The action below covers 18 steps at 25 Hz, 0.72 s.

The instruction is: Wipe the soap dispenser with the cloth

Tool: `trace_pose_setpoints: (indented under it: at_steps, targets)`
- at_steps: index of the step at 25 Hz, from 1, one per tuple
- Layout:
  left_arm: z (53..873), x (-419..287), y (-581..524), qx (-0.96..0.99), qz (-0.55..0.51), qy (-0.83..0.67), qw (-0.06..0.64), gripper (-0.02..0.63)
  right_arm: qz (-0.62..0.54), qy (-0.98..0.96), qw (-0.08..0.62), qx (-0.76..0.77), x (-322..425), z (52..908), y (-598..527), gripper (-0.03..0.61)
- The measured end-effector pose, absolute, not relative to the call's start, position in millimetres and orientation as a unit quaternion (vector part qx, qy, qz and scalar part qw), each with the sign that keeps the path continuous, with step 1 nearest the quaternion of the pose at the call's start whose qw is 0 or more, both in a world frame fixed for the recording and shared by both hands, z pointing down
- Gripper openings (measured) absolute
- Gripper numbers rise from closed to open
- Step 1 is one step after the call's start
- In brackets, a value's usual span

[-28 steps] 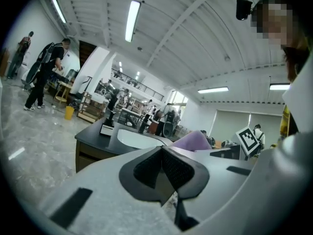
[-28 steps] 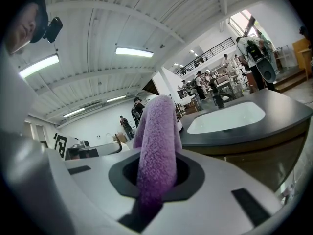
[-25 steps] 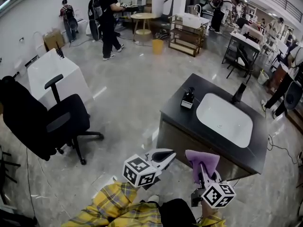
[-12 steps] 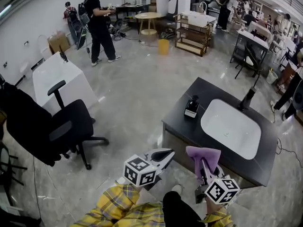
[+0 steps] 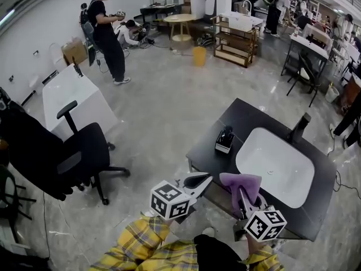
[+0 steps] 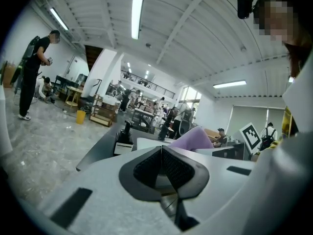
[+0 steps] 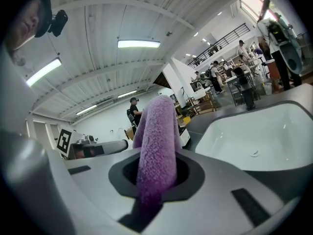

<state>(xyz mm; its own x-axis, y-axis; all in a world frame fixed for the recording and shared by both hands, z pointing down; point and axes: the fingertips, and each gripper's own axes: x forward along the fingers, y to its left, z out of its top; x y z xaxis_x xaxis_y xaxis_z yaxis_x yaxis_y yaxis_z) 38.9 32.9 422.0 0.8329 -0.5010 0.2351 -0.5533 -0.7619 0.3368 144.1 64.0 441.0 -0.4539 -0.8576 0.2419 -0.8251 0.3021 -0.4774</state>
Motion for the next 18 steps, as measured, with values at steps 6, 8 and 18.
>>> trace_pose_setpoints:
  at_steps: [6,8,18]
  targets:
    - [415,54,-4,0.935,0.061,-0.296,0.188,0.006,-0.278,0.815,0.027,-0.508,161,446,39,0.037]
    - [412,59,-13,0.935,0.055,-0.299,0.184,0.006,-0.279,0.815,0.027,-0.507,166,449,32,0.037]
    - [401,72,-60,0.952,0.038,-0.257,0.161,0.006,-0.278,0.808,0.011,-0.519,168,459,-3,0.037]
